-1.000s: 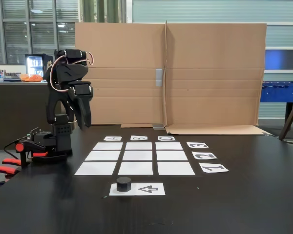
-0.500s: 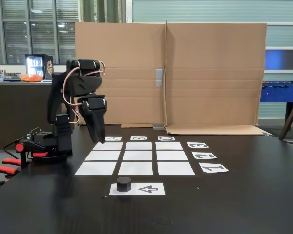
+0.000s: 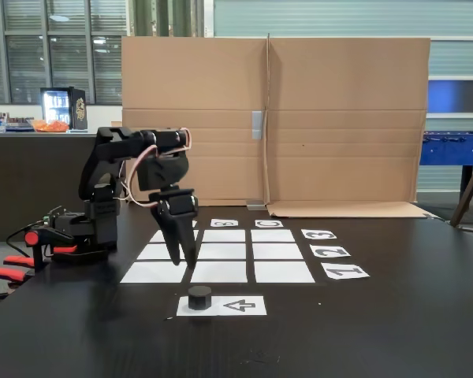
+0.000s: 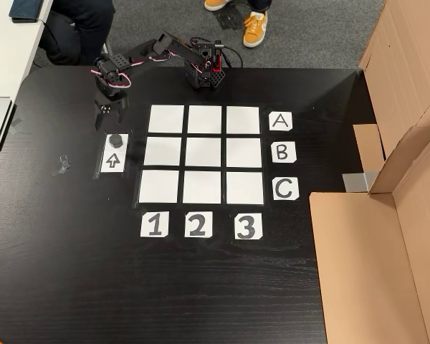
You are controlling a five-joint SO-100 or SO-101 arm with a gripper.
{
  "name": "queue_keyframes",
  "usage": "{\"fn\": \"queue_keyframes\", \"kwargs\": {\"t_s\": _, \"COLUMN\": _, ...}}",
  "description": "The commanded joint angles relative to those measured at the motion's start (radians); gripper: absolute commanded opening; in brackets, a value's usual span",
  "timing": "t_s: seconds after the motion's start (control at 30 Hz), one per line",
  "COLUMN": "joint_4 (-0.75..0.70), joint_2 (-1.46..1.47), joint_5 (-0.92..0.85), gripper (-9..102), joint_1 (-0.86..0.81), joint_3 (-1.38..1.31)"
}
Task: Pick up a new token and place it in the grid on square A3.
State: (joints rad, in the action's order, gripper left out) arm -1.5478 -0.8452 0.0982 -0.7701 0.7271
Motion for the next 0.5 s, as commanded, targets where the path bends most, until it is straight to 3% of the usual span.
{"fn": "queue_keyframes", "kwargs": {"t_s": 0.0, "joint_4": 0.009, "joint_2": 0.025, "joint_5": 0.015, "gripper": 29, "joint_1": 0.023, "joint_3": -0.055}}
{"fn": "queue_keyframes", "kwargs": {"t_s": 0.47, "joint_4": 0.017, "joint_2": 0.156, "joint_5": 0.040, "gripper": 29, "joint_1": 0.107, "joint_3": -0.104}}
